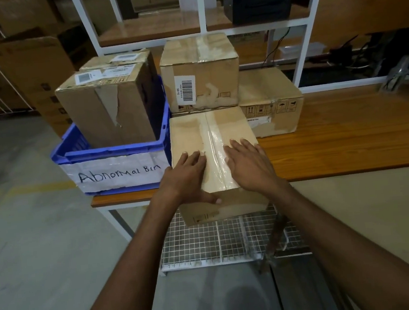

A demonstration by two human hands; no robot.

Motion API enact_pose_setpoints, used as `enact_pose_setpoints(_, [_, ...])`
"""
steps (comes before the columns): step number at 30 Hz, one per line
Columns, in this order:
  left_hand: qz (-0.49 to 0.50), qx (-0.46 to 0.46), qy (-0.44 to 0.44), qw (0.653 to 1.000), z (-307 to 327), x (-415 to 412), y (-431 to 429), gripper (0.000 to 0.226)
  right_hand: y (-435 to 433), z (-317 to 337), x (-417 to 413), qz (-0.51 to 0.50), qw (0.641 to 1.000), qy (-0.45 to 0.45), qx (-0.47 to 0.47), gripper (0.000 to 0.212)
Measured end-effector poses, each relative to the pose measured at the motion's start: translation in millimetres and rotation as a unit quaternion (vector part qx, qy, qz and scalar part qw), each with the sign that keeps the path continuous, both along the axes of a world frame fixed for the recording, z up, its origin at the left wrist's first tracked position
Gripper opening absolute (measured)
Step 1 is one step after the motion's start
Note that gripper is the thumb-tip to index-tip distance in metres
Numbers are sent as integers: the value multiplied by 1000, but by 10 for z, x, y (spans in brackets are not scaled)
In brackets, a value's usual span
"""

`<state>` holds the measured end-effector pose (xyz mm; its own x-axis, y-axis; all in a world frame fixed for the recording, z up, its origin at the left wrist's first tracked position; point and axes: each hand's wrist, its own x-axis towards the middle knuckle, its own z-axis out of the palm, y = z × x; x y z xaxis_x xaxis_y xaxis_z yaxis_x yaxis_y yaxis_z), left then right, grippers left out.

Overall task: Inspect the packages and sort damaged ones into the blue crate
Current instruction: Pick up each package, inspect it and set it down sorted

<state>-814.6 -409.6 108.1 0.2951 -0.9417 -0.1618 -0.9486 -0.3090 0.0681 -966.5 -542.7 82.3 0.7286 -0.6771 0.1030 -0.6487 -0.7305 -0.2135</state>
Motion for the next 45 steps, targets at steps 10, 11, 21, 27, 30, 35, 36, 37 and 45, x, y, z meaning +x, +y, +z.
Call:
enact_pose_setpoints(10, [174,-355,166,904,-705,-468,495,120,540,-235,-661,-102,946,-250,176,84])
enact_pose_setpoints(11, [180,-366,177,896,-693,-491,503,115,541,-213,-680,-100,941,-262,192,85])
enact_pose_setpoints(21, [211,-463,192,839,313,-569,489,84,381,507,-802,-82,912,-391,91,69])
enact_pose_setpoints(27, [186,-517,150,822,937,-366,228,53,154,1073,-590,-86,901,-424,38,52])
enact_pose_setpoints(30, [192,-470,160,846,1044,-179,6,46,3,1156,-419,-108,919,-377,32,35])
enact_pose_setpoints(35, [121,-401,221,881,1108,36,-45,44,-83,1218,-221,-71,952,-298,23,42])
enact_pose_setpoints(36, [73,-375,254,889,1118,56,-19,54,-88,1239,-202,-69,961,-268,13,45])
enact_pose_setpoints(37, [22,-328,264,907,1115,54,12,60,-78,1267,-193,-72,968,-240,-10,46])
enact_pose_setpoints(45, [-70,-222,-21,972,910,90,126,108,362,1224,-332,34,986,-143,-74,59])
